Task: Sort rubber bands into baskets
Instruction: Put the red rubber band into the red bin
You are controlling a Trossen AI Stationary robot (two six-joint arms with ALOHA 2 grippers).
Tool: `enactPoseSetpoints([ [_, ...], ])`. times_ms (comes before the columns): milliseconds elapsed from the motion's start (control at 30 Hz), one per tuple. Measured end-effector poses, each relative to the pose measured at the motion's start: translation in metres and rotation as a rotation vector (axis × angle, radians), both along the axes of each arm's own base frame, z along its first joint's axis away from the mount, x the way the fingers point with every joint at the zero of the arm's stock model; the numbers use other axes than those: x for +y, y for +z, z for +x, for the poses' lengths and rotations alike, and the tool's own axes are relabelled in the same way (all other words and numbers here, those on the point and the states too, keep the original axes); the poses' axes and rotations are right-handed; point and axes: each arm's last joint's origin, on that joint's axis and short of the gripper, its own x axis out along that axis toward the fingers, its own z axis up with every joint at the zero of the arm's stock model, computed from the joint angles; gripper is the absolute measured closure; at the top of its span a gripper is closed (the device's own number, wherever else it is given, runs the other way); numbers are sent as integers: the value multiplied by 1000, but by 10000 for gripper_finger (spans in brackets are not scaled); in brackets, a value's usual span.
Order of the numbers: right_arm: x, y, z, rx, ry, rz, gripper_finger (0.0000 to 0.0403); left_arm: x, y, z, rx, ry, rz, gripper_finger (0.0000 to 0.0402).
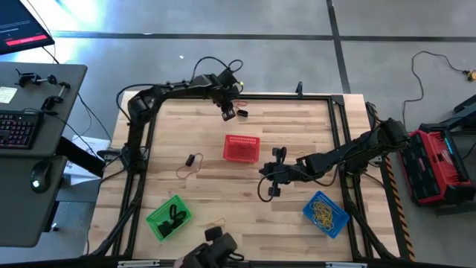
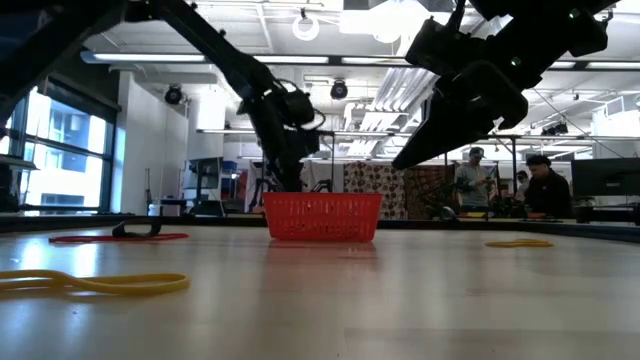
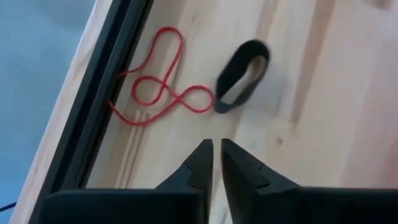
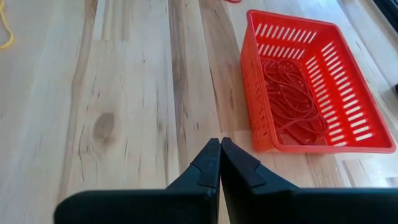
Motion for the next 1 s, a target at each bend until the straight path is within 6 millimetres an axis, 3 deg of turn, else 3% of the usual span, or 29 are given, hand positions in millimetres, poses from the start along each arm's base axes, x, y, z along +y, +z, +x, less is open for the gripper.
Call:
enactPoseSetpoints([
  [233, 0, 0, 0, 3, 0, -1, 403, 10, -15, 9, 14, -1, 27, 325],
  [367, 0, 0, 0, 4, 0, -1, 403, 15, -13, 13, -34, 3, 70, 304],
  [600, 0, 0, 0, 4, 0, -1, 403, 20, -13, 12, -59, 7, 68, 298],
  [1000, 3, -1, -1, 8, 13, -1, 403, 31, -46, 13, -37, 20, 41, 298],
])
